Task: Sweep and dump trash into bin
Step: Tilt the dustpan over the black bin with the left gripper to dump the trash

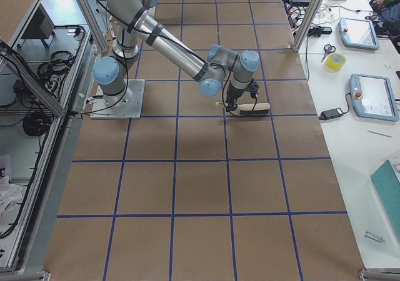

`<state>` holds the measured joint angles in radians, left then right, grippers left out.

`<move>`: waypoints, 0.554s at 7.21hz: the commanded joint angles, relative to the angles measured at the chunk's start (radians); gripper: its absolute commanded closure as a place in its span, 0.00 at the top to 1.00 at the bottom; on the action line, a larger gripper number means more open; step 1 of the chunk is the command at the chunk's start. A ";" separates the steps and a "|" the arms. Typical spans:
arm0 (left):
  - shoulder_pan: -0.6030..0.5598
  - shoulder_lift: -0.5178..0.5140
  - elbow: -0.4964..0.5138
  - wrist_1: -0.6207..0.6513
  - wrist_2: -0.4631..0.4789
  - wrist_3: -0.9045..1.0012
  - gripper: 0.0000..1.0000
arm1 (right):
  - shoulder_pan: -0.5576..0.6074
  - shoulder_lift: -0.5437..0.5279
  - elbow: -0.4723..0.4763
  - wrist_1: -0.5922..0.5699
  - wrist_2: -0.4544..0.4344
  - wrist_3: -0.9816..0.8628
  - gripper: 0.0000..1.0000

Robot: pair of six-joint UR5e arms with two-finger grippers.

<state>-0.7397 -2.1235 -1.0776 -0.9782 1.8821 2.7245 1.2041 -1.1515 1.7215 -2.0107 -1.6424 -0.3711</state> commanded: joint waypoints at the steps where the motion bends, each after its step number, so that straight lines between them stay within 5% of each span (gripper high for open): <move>1: 0.013 -0.004 0.015 -0.040 -0.068 0.011 0.00 | 0.005 -0.025 -0.026 0.015 -0.005 0.009 1.00; 4: -0.018 -0.009 0.102 -0.361 -0.184 -0.148 0.00 | 0.008 -0.228 -0.082 0.276 -0.007 0.136 1.00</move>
<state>-0.7435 -2.1286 -1.0140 -1.2145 1.7402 2.6428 1.2100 -1.2880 1.6603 -1.8427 -1.6483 -0.3024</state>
